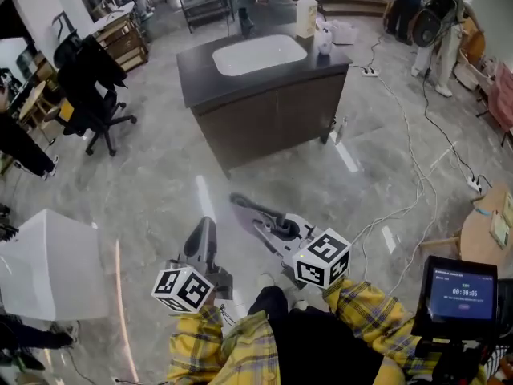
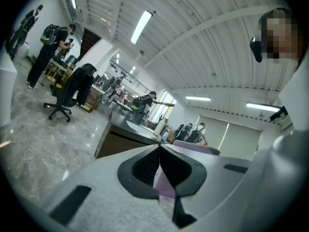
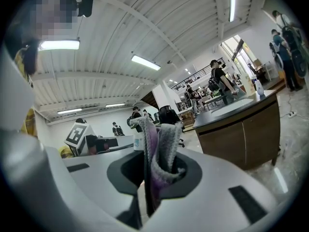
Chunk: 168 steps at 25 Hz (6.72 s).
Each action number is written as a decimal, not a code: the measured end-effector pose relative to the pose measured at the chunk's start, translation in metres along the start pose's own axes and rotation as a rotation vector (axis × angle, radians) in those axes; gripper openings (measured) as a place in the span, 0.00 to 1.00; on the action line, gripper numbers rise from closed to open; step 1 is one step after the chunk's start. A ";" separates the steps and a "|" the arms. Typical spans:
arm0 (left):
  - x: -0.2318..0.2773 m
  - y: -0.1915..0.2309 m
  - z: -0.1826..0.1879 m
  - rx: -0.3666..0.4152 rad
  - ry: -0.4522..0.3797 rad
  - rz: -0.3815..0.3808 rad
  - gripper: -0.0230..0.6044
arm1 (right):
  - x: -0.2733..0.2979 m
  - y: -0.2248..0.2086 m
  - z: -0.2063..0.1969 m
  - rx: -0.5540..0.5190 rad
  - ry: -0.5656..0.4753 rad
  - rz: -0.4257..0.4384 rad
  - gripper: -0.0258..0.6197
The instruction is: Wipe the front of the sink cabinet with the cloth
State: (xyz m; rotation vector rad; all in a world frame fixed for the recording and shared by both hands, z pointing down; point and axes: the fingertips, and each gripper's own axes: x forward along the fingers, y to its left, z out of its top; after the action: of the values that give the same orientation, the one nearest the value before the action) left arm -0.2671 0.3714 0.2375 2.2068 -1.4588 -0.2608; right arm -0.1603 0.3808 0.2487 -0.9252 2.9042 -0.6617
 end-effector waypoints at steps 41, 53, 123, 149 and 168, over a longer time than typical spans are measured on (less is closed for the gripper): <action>0.102 0.120 0.040 0.000 0.069 -0.061 0.05 | 0.156 -0.061 0.013 -0.010 0.021 -0.036 0.11; 0.155 0.144 0.051 0.045 0.052 -0.008 0.05 | 0.200 -0.112 0.020 -0.005 0.056 0.024 0.11; 0.408 0.353 -0.001 0.068 0.157 0.101 0.05 | 0.423 -0.365 -0.056 -0.106 0.240 -0.063 0.11; 0.463 0.331 -0.052 0.040 0.150 0.076 0.05 | 0.390 -0.497 -0.043 -0.160 0.170 -0.175 0.11; 0.568 0.222 -0.111 0.071 0.197 0.015 0.05 | 0.288 -0.621 -0.015 -0.143 0.157 -0.266 0.11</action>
State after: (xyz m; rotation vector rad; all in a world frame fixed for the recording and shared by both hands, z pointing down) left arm -0.1675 -0.1810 0.5000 2.2067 -1.3952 0.0140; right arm -0.0599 -0.2295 0.5415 -1.3534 3.0274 -0.5666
